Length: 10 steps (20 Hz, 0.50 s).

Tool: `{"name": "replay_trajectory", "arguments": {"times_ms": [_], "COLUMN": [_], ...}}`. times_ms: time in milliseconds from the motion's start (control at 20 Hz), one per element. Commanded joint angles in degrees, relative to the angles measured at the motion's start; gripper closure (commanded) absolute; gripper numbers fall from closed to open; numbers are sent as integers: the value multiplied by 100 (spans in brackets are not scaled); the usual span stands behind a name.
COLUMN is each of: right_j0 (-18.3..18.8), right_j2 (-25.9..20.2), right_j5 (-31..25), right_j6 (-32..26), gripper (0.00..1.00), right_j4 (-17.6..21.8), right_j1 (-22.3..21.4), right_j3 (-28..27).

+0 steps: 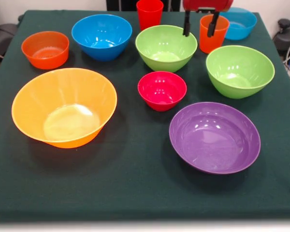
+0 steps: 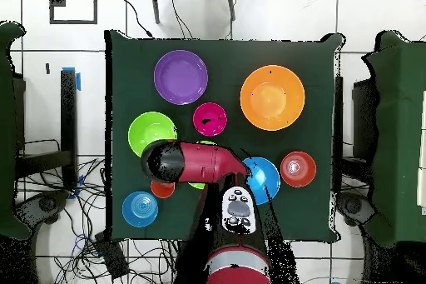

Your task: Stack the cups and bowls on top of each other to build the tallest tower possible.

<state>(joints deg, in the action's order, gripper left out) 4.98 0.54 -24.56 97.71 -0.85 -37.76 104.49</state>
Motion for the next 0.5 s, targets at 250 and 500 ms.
{"name": "replay_trajectory", "arguments": {"times_ms": [250,500], "right_j0": [39,-223], "right_j2": [-326,-142], "right_j5": [148,-26], "right_j6": [463,700], "gripper": [0,0], "right_j4": [220,148], "right_j1": [126,118], "right_j3": [-213,-273]}}
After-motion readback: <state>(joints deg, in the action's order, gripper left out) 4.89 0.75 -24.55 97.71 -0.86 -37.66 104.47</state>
